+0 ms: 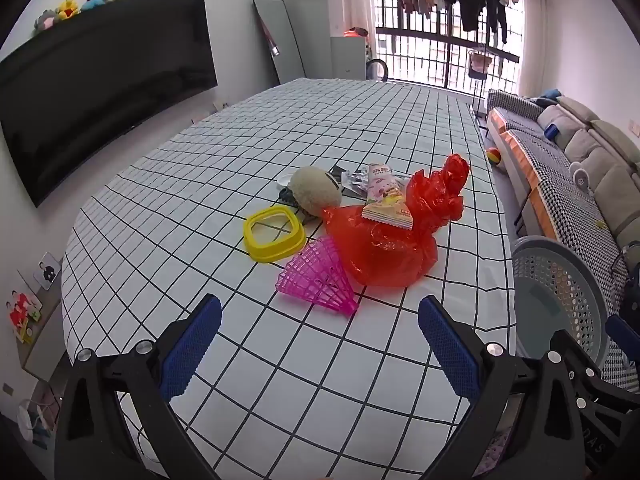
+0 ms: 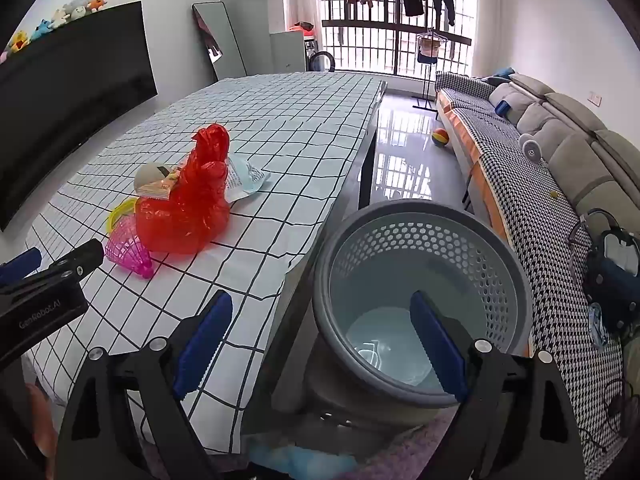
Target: Collect trash
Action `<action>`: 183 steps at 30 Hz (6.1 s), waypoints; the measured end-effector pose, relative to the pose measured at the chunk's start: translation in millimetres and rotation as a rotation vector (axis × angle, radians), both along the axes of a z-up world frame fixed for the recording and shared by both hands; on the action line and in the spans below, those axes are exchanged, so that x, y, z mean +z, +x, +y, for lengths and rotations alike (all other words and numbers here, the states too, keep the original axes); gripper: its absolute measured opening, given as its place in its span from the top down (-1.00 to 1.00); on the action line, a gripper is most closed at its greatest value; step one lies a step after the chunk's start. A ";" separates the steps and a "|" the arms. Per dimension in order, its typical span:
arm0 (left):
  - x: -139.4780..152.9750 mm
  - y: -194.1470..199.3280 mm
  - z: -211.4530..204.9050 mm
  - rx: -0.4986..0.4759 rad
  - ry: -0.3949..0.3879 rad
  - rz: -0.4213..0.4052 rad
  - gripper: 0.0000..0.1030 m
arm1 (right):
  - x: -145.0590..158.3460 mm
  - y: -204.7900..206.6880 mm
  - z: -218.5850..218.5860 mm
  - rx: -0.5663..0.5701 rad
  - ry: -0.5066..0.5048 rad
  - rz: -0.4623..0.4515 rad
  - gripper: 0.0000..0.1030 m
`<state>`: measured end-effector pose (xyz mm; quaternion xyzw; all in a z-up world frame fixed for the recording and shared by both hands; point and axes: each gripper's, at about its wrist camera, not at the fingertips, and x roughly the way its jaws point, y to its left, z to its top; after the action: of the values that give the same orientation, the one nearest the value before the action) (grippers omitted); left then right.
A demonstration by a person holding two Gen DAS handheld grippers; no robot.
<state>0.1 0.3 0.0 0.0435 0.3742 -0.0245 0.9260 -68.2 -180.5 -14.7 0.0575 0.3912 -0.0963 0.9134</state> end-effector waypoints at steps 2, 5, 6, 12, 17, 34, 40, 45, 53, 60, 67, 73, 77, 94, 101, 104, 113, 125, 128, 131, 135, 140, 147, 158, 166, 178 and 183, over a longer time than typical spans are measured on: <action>-0.1 0.0 -0.9 -0.003 0.008 -0.001 -0.88 | 0.1 0.0 0.2 0.000 -0.002 -0.001 -0.67; -0.4 0.8 -2.1 -0.010 0.015 0.002 -0.88 | 0.3 0.0 0.2 0.001 0.000 -0.002 -0.68; -0.3 1.1 -2.4 -0.011 0.017 0.003 -0.88 | 0.4 -0.1 0.2 0.001 0.000 -0.003 -0.67; 1.9 0.4 -0.7 -0.005 0.010 -0.004 -0.88 | -0.1 -0.2 0.6 0.001 0.000 -0.004 -0.68; 1.5 -1.6 -0.9 -0.003 0.009 -0.007 -0.88 | 0.8 0.0 0.4 0.002 0.004 -0.004 -0.67; 3.4 -3.1 -2.5 -0.004 0.011 -0.013 -0.88 | 4.7 1.1 0.6 0.003 0.002 -0.008 -0.68; 4.2 -3.5 -2.1 -0.004 0.011 -0.014 -0.88 | 3.8 0.0 2.0 0.002 0.002 -0.010 -0.67; 4.3 -3.1 -1.4 -0.003 0.011 -0.016 -0.88 | 2.8 0.6 2.3 0.004 0.003 -0.008 -0.67; 6.4 -3.7 -0.1 -0.002 0.012 -0.020 -0.88 | 2.1 -0.5 2.6 0.006 0.004 -0.011 -0.67; 6.3 -3.8 -0.2 -0.001 0.012 -0.021 -0.88 | 2.0 -0.3 3.0 0.006 0.004 -0.011 -0.67; 5.9 -3.6 0.2 -0.001 0.012 -0.018 -0.88 | 1.9 -0.2 3.3 0.007 0.004 -0.011 -0.67; 5.9 -5.5 -0.7 -0.004 0.018 -0.025 -0.88 | 1.8 0.5 3.6 0.008 0.003 -0.012 -0.67; 5.4 -5.8 -1.3 -0.004 0.018 -0.025 -0.88 | 1.8 0.3 3.4 0.008 0.004 -0.012 -0.67; 5.2 -5.7 -1.3 -0.004 0.019 -0.024 -0.88 | 0.1 2.6 4.3 0.011 0.010 -0.010 -0.67; 4.5 -4.6 0.6 0.002 0.019 -0.021 -0.88 | -3.4 4.5 2.4 0.015 0.030 -0.013 -0.68; 0.9 -1.0 3.4 0.009 0.023 -0.013 -0.88 | -4.9 6.6 1.9 0.018 0.041 -0.016 -0.67; -7.4 14.5 11.2 0.021 0.030 0.006 -0.88 | -5.0 23.1 8.9 0.047 0.032 -0.021 -0.67; -10.6 36.6 38.7 0.076 0.019 0.003 -0.88 | -3.9 63.5 30.8 0.116 0.028 -0.015 -0.67; -12.8 43.1 47.4 0.101 0.016 0.008 -0.88 | -5.4 78.2 32.8 0.126 0.046 -0.002 -0.67; -15.3 48.5 54.4 0.117 0.015 0.015 -0.88 | -5.9 94.8 40.7 0.143 0.050 0.013 -0.67; -17.5 54.7 61.3 0.127 0.008 0.021 -0.88 | -6.1 112.3 54.8 0.172 0.031 0.024 -0.67; -18.9 60.2 71.8 0.137 -0.001 0.021 -0.88 | -4.3 129.4 64.4 0.169 0.011 0.021 -0.67; -21.6 65.3 82.9 0.161 -0.014 0.031 -0.88 | 4.9 137.0 74.2 0.190 -0.006 0.011 -0.67; -25.5 68.2 96.8 0.200 0.003 0.037 -0.88 | 34.0 179.2 106.7 0.299 -0.044 0.011 -0.67; -28.7 68.9 108.9 0.219 -0.028 0.045 -0.88 | 7.0 214.5 128.2 0.343 -0.131 0.120 -0.67; -31.9 70.0 109.3 0.213 -0.044 0.056 -0.88 | -15.1 229.4 131.6 0.362 -0.206 0.228 -0.20; -30.9 68.6 109.5 0.209 -0.050 0.053 -0.88 | -11.0 227.8 130.3 0.363 -0.208 0.218 0.35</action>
<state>68.7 109.7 -30.9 -0.0196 0.4003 0.0620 0.9141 159.6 -50.1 -25.7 -0.1192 0.4792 0.0242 0.8692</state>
